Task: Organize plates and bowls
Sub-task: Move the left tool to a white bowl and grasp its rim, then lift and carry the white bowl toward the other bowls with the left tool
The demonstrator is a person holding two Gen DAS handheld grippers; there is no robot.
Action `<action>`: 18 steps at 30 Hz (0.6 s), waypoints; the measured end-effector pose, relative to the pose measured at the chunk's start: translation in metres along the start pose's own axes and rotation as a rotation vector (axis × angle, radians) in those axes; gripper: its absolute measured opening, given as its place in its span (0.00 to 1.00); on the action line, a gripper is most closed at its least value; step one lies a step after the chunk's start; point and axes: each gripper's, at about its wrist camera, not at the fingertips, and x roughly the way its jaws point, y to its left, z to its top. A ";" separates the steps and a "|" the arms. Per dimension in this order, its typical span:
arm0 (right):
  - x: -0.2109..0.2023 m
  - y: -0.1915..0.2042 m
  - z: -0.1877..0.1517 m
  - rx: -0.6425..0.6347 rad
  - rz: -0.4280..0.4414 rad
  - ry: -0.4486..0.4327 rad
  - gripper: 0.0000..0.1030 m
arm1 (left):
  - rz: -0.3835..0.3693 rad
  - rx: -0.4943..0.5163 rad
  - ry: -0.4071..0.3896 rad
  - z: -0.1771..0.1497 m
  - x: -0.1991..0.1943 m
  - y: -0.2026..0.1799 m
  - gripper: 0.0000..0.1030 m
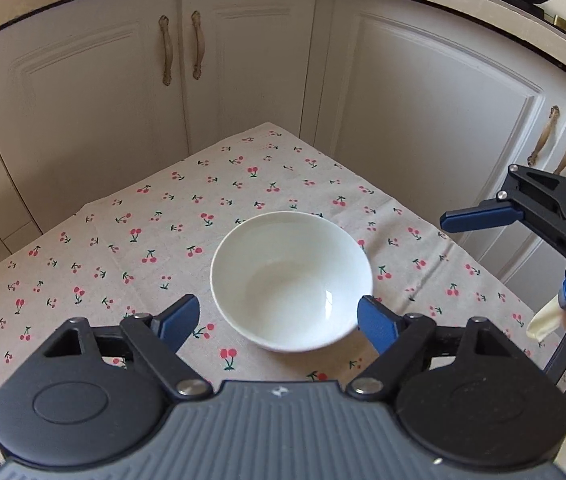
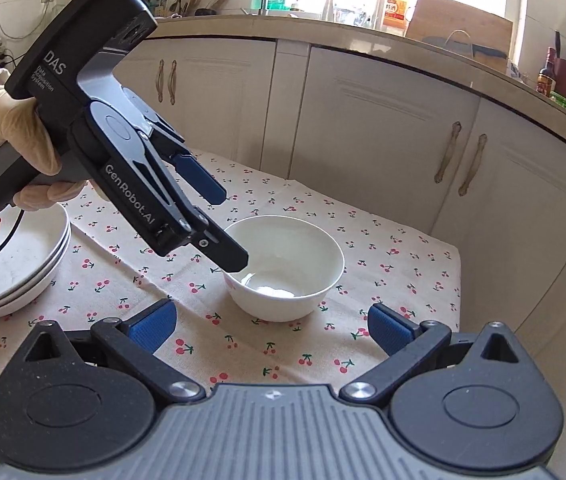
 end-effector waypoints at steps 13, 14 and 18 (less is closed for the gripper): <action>0.065 -0.014 0.008 0.005 0.075 0.060 0.96 | -0.019 -0.029 0.038 0.006 0.033 0.016 0.73; 0.068 -0.015 0.008 0.012 0.080 0.064 0.95 | -0.021 -0.031 0.040 0.006 0.034 0.016 0.73; 0.077 -0.020 0.010 0.038 0.087 0.066 0.93 | -0.026 -0.034 0.045 0.008 0.041 0.018 0.70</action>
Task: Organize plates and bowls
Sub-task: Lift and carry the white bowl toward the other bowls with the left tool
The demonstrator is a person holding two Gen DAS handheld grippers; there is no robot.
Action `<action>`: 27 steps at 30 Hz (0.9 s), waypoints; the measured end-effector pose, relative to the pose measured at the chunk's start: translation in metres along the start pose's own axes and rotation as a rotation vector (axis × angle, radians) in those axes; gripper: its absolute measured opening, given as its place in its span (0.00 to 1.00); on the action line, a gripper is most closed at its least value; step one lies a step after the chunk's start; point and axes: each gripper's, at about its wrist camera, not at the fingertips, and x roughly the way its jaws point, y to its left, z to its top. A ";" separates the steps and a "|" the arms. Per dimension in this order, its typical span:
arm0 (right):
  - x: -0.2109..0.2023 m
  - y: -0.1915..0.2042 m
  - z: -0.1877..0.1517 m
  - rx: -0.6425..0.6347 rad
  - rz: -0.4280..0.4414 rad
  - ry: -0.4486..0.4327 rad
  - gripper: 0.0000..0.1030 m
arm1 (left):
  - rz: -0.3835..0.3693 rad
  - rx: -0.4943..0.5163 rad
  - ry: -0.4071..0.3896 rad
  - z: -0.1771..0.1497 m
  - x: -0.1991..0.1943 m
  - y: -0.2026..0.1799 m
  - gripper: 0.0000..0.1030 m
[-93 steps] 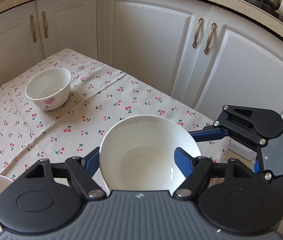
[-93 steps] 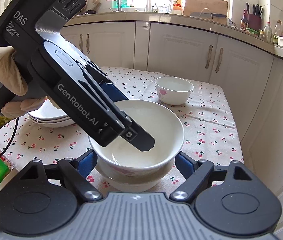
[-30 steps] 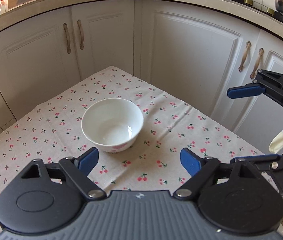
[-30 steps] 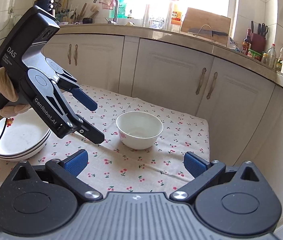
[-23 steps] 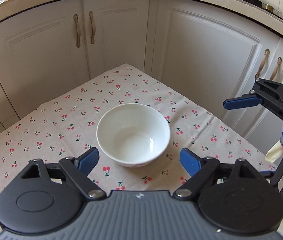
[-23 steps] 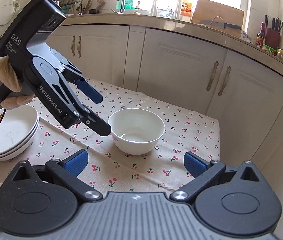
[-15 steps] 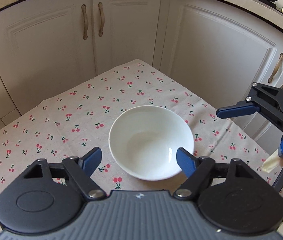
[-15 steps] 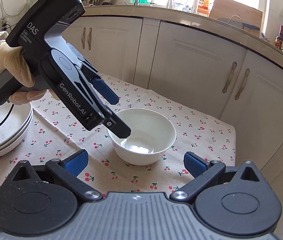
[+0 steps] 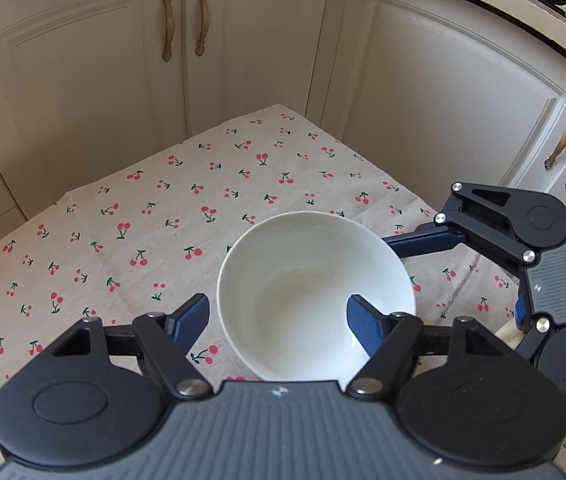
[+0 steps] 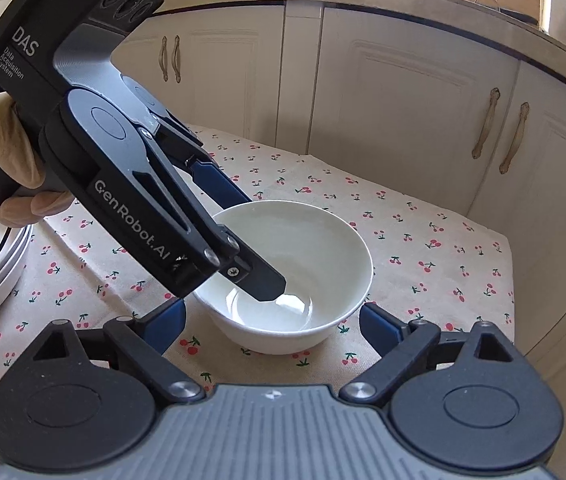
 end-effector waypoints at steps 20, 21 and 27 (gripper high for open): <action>0.002 0.002 0.000 0.015 -0.010 -0.001 0.89 | -0.030 0.002 0.005 0.000 0.001 -0.002 0.60; 0.000 0.003 0.001 0.012 -0.012 0.002 0.89 | -0.031 0.003 0.003 0.000 0.000 -0.003 0.60; -0.017 0.009 0.004 0.021 -0.007 -0.001 0.89 | -0.032 0.012 -0.012 -0.002 -0.019 -0.014 0.60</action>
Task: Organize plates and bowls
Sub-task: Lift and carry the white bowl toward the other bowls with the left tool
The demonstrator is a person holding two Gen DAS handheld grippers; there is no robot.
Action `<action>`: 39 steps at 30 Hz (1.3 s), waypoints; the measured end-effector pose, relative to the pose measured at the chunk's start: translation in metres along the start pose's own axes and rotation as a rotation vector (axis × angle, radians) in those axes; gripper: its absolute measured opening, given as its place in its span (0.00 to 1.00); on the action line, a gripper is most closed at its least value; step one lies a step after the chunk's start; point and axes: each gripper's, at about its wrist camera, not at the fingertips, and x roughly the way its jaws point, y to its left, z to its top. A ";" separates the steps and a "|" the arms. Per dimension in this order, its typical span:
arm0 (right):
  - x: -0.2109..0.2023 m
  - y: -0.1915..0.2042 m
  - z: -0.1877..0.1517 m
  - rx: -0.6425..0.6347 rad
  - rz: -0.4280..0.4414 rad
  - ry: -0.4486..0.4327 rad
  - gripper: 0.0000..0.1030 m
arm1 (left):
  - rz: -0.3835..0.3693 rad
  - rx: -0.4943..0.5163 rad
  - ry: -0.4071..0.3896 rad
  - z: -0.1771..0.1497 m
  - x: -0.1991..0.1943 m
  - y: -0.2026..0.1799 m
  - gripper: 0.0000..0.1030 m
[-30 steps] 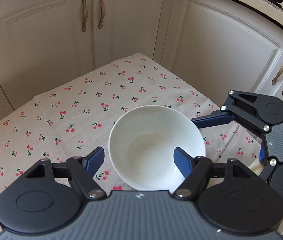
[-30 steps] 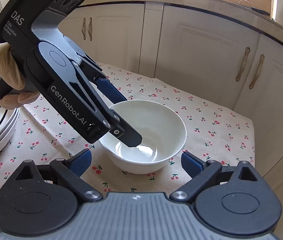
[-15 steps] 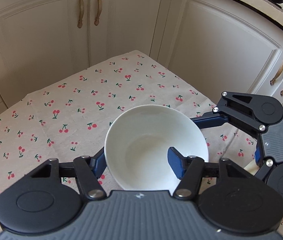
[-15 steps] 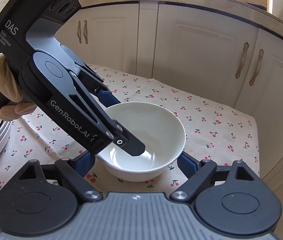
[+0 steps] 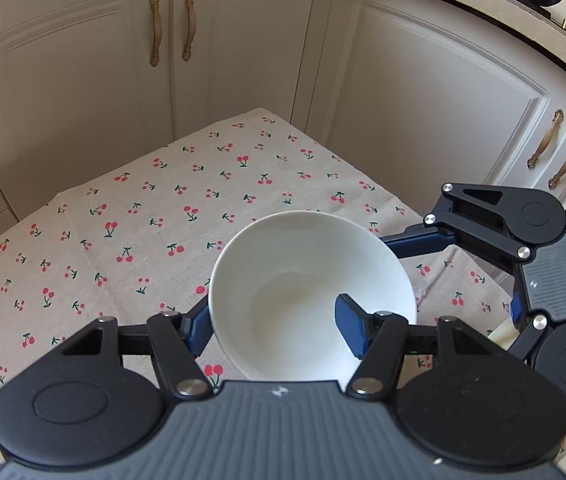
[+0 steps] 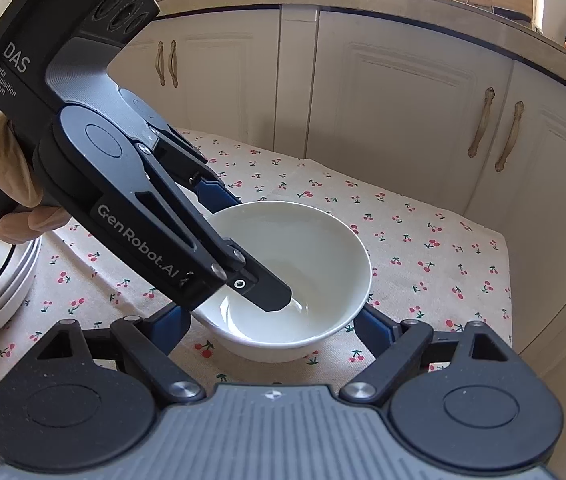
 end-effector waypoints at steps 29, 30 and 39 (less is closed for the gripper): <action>-0.145 0.100 -0.026 -0.023 -0.055 -0.018 0.89 | -0.012 0.060 -0.073 -0.066 -0.130 -0.120 0.62; -0.149 0.103 -0.028 -0.025 -0.056 -0.019 0.89 | -0.012 0.063 -0.070 -0.069 -0.131 -0.123 0.62; -0.175 0.124 -0.051 -0.022 -0.064 -0.021 0.89 | -0.043 0.061 -0.062 -0.091 -0.139 -0.144 0.63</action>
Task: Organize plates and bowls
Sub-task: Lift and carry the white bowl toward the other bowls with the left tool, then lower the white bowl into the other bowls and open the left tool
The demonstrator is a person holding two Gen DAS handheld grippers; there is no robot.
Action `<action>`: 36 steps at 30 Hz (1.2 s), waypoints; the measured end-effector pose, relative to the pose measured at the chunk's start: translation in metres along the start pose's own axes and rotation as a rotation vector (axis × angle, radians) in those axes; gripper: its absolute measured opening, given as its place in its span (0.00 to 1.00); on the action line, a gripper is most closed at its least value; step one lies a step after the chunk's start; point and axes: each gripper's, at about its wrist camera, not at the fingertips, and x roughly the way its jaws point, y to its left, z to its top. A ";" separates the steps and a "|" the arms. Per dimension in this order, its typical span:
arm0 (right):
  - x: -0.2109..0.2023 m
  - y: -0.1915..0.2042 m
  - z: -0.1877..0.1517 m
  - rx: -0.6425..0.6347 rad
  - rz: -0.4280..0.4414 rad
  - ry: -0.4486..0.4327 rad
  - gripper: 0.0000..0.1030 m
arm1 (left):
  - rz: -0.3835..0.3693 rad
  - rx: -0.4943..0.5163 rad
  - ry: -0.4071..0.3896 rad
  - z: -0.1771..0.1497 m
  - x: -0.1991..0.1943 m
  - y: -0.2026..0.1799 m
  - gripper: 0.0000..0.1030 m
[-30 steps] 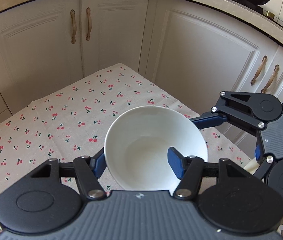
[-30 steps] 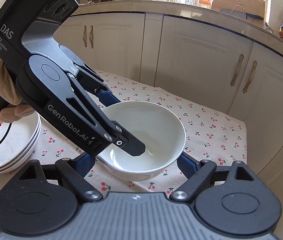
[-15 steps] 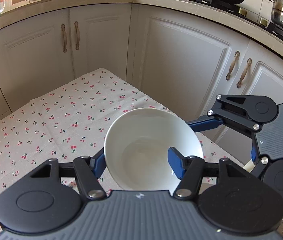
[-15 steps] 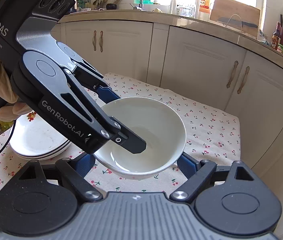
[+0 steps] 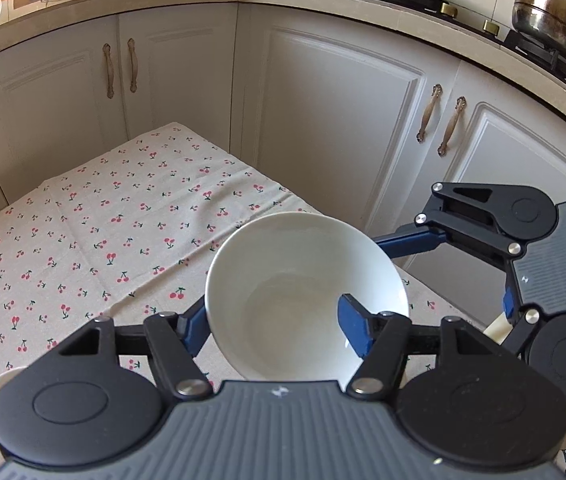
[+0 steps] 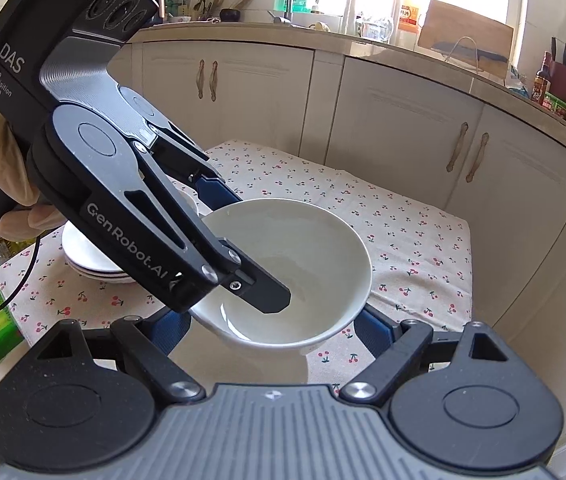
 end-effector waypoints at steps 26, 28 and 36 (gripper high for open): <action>0.001 0.017 -0.035 0.038 0.031 0.067 0.89 | -0.054 -0.012 0.050 -0.035 0.011 -0.016 0.68; 0.002 0.016 -0.037 0.044 0.033 0.071 0.89 | -0.054 -0.012 0.051 -0.035 0.012 -0.016 0.68; 0.004 0.015 -0.038 0.058 0.046 0.076 0.89 | -0.071 -0.019 0.054 -0.037 0.013 -0.014 0.73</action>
